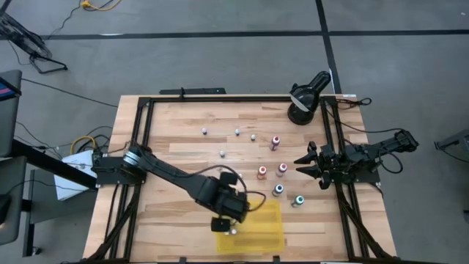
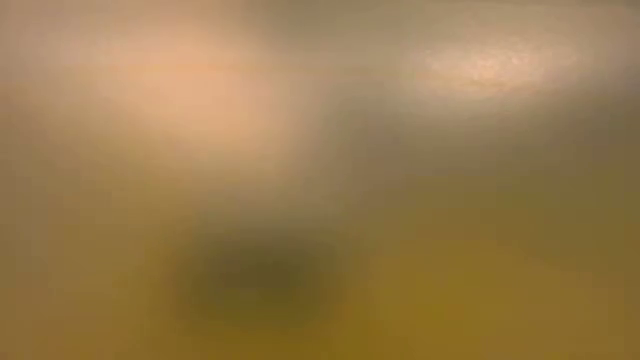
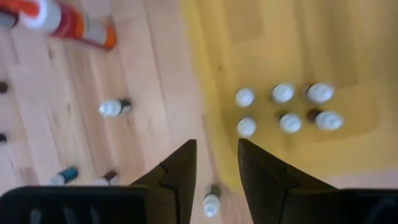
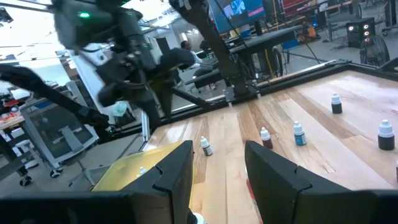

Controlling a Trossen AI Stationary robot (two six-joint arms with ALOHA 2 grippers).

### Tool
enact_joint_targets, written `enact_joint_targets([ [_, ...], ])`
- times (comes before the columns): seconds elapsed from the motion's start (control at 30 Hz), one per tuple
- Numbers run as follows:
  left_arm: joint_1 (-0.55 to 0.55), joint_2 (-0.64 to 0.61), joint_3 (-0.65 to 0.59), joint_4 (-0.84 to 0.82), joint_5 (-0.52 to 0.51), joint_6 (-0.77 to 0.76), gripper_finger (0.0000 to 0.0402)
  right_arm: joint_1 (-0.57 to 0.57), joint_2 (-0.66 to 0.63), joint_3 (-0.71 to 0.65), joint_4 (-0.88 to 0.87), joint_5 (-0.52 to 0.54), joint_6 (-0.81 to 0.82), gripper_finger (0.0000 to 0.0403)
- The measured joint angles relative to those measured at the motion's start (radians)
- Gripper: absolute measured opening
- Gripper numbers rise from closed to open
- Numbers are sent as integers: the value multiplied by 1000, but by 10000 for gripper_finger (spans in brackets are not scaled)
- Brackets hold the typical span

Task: Pick & Place food coloring
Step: Put the small green food coloring bottle in the yellow bin

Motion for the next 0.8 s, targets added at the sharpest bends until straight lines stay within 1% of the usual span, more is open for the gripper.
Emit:
enact_joint_targets([
  [0.13, 8, -147, -269, 153, -6, -7, 110, 0, 0, 0, 0, 0, 0, 139],
  [0.2, 16, -205, -376, 201, -6, -8, 110, 0, 0, 0, 0, 0, 0, 139],
  [0.33, 43, -301, -530, 249, -12, 22, 110, 0, 0, 0, 0, 0, 0, 137],
  [0.43, 63, -352, -614, 269, -14, 88, 110, 0, 0, 0, 0, 0, 0, 138],
  [0.53, 71, -387, -679, 270, 17, 219, 110, 0, 0, 0, 0, 0, 0, 139],
  [0.7, 63, -401, -746, 310, 141, 517, 110, 0, 0, 0, 0, 0, 0, 137],
  [0.8, 56, -401, -777, 354, 156, 688, 110, 0, 0, 0, 0, 0, 0, 137],
])
